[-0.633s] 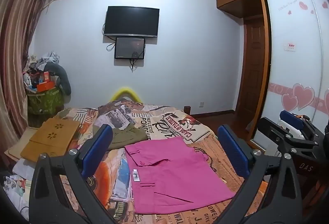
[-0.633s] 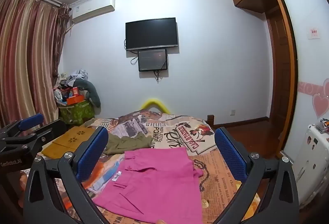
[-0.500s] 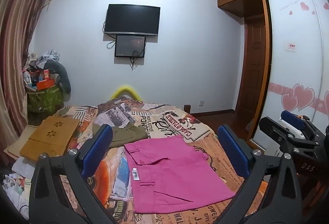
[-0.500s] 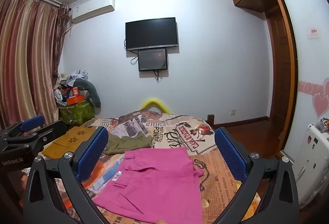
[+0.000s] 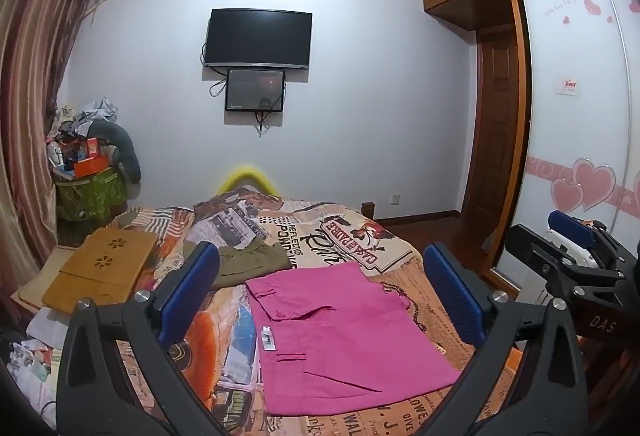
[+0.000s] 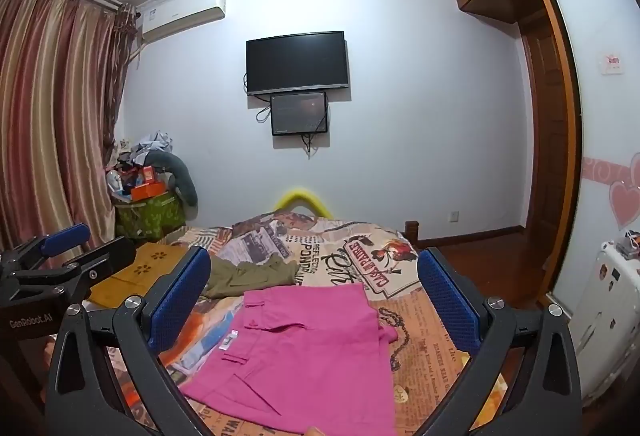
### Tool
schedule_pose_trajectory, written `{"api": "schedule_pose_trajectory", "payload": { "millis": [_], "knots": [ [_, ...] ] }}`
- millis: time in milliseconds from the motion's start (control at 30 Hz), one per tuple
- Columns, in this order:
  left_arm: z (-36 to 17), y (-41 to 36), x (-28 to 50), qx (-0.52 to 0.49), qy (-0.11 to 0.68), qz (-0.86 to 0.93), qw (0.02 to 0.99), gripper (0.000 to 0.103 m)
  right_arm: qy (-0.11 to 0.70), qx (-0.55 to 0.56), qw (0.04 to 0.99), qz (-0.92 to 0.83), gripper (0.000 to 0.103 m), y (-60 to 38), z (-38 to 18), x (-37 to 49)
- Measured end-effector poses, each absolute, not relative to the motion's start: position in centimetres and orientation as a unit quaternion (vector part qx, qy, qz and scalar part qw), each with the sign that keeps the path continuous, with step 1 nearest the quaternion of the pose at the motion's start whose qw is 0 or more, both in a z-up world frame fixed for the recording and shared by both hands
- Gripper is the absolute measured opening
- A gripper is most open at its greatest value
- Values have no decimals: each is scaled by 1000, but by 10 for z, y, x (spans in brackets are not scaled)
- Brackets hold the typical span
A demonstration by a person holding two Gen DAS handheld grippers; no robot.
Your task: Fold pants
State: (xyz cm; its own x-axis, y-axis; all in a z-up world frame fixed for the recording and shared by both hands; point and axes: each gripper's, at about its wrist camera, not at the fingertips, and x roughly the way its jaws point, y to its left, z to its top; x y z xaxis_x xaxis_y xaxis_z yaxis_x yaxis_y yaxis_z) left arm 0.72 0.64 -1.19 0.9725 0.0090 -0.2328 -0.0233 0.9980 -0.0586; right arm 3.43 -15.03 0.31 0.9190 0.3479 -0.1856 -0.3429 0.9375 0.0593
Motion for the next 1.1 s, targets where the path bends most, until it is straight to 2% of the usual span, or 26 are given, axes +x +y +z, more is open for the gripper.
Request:
{"api": "schedule_pose_trajectory", "payload": {
  "millis": [1100],
  "knots": [
    [-2,6,3,-33,116,9,993,103,106,5,978,180,103,-143,2,42]
  ]
}}
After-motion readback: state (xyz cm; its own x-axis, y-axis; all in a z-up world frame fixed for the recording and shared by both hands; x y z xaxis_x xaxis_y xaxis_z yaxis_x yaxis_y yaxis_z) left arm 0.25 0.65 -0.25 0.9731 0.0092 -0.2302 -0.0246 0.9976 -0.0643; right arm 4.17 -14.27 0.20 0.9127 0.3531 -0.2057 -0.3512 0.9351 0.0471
